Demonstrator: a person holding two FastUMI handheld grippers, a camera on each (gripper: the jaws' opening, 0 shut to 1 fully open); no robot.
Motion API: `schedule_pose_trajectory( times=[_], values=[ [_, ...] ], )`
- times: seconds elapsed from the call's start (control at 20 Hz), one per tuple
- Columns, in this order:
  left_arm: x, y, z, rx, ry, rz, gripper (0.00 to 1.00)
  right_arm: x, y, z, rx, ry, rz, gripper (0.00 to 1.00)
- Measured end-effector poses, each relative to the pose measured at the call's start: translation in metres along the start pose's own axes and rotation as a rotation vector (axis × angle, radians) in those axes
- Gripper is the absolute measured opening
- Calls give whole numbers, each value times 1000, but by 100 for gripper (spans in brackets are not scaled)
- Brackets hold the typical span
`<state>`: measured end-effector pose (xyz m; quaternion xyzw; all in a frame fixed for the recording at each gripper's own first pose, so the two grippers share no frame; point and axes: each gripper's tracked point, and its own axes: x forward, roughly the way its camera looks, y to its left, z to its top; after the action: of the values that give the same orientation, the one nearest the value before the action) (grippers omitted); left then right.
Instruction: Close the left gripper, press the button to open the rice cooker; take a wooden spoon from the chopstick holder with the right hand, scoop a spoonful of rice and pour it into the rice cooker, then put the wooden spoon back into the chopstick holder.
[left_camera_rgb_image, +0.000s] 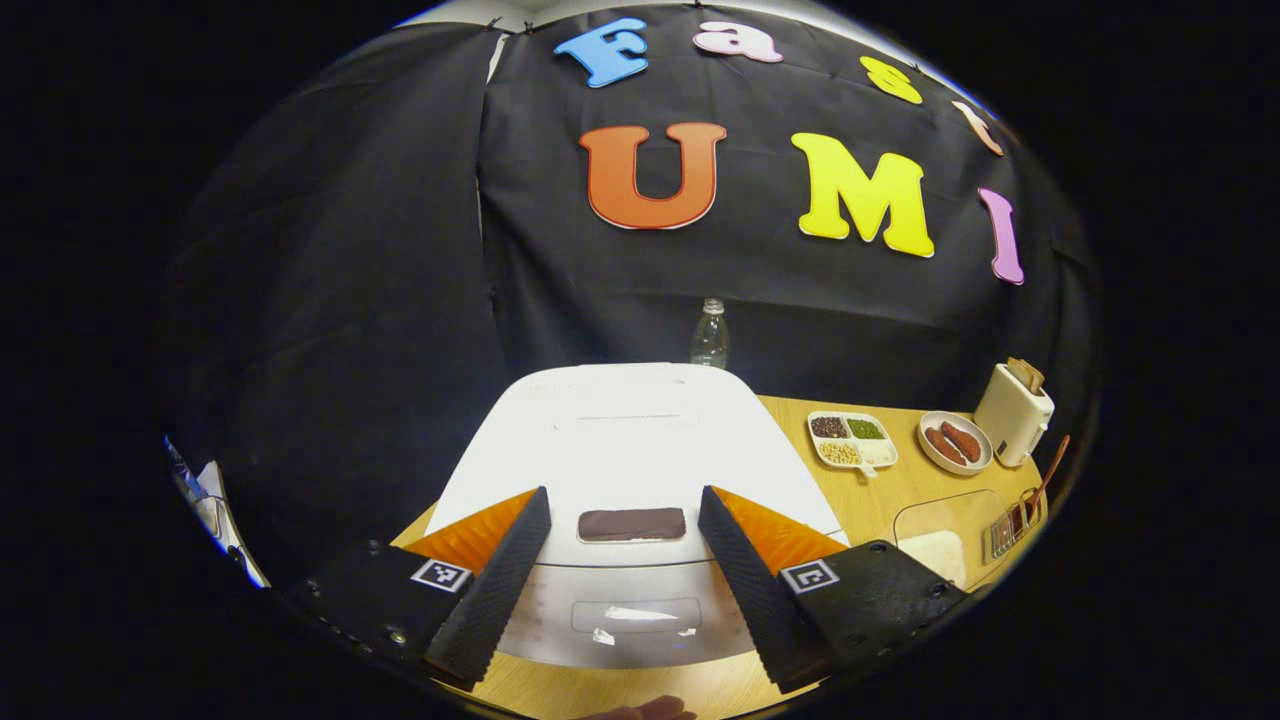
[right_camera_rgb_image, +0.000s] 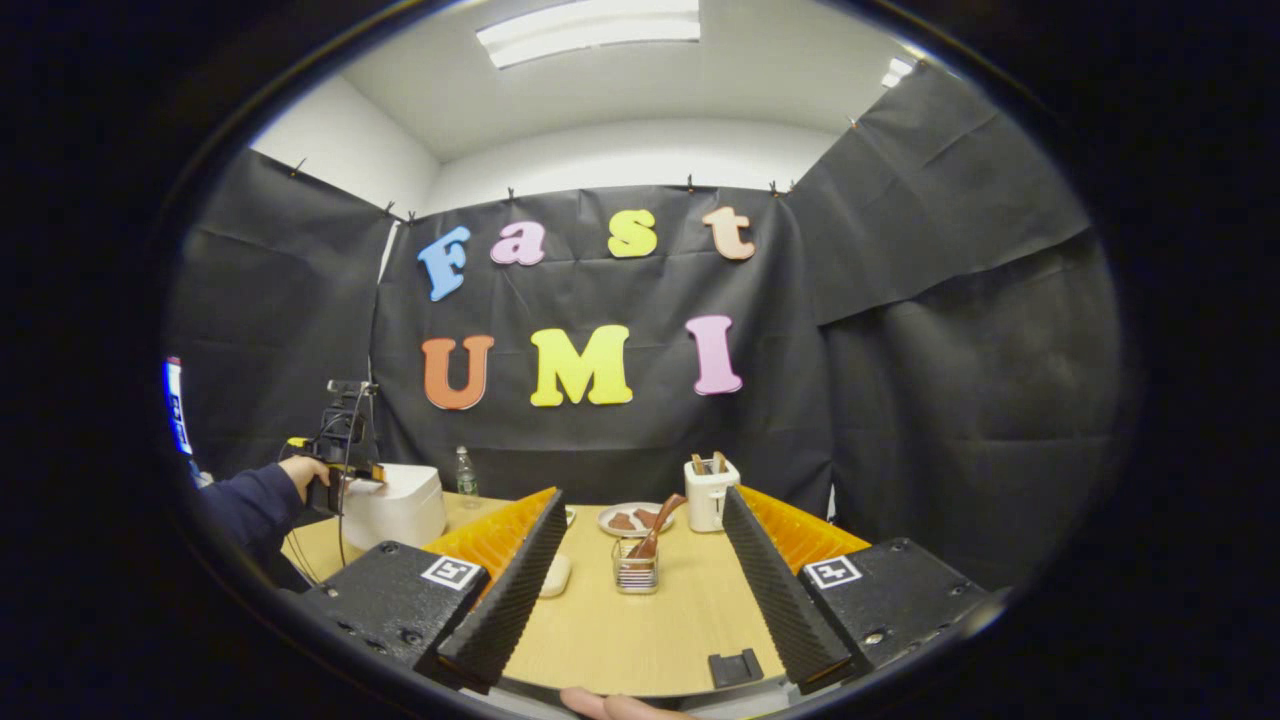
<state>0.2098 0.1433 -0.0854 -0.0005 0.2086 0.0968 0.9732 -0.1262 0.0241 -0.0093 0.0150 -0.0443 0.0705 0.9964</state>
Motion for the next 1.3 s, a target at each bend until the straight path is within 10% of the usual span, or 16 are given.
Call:
schedule_pose_trajectory(
  times=[0.55, 1.3],
  values=[
    [-34, -15, 34, -1, -81, -42, 94, 3, -2, -2, 12, 11, -18, 100],
    [-193, -80, 45, 34, -319, -159, 94, 11, -8, -4, 16, 32, -50, 100]
  ],
)
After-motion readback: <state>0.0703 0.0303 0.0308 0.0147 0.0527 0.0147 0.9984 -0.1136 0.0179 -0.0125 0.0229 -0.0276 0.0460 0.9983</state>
